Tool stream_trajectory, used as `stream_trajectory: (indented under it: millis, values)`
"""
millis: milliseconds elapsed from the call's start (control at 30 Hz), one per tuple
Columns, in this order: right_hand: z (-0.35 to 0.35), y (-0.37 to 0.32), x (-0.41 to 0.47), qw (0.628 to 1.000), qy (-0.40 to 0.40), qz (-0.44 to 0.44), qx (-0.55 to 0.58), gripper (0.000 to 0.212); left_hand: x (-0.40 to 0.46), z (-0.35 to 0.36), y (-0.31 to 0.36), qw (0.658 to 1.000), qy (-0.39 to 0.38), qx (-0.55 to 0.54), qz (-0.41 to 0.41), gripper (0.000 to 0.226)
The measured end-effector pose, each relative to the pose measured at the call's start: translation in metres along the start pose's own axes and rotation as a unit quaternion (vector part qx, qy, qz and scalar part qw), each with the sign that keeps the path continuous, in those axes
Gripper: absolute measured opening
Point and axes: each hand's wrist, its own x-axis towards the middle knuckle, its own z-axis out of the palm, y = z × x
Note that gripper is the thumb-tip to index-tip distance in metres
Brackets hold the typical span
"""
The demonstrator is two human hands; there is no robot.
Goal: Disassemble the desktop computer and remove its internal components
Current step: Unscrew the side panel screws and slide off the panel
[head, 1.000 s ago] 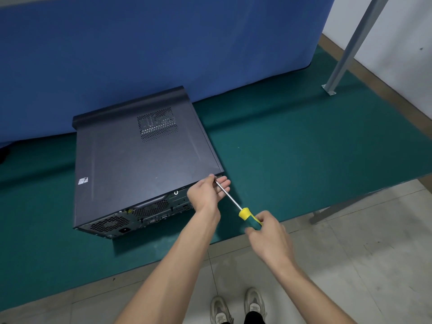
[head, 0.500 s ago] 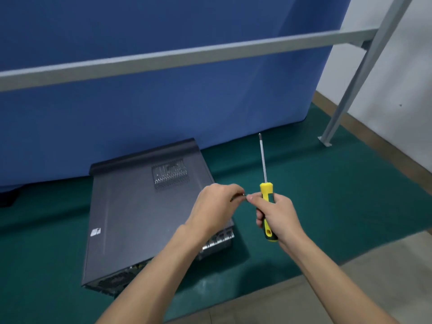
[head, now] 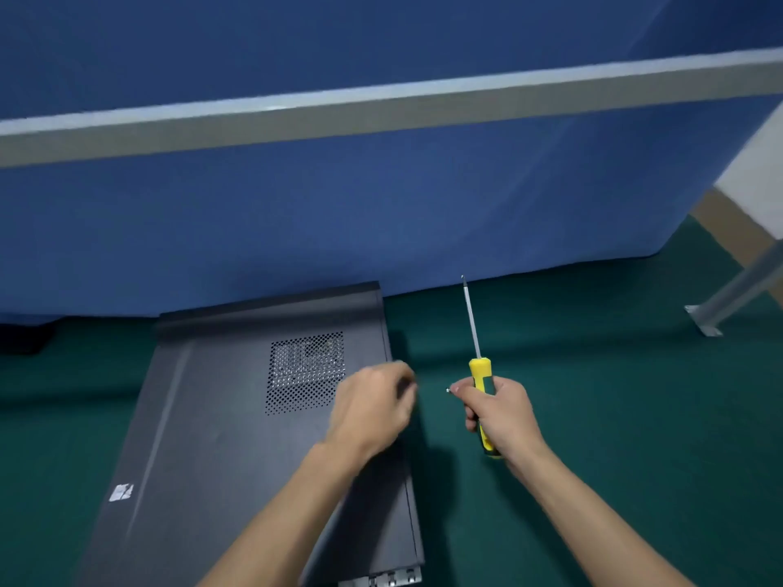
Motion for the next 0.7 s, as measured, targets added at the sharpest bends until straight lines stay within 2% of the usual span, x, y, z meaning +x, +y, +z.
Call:
stream_trajectory:
  millis: [67,133,300,567,700]
  values:
    - [0.008,0.013,0.029,0.998,0.024,0.0,-0.061,0.013,0.004,0.01,-0.017,0.99,0.045,0.051,-0.12,0.02]
    - [0.018,0.026,0.056,0.993,0.034,0.0,-0.117,0.018,0.004,0.021,-0.027,0.978,0.071,0.087,-0.175,0.021]
    - [0.047,0.057,0.103,0.973,0.049,0.001,-0.227,0.033,0.006,0.033,-0.034,0.979,0.108,0.093,-0.148,0.021]
    - [0.079,0.087,0.136,0.93,0.01,0.012,-0.366,0.018,0.008,0.038,-0.04,0.976,0.125,0.112,-0.143,0.031]
    - [0.08,0.092,0.137,0.93,0.012,0.012,-0.367,0.018,0.008,0.039,-0.042,0.975,0.123,0.117,-0.142,0.03]
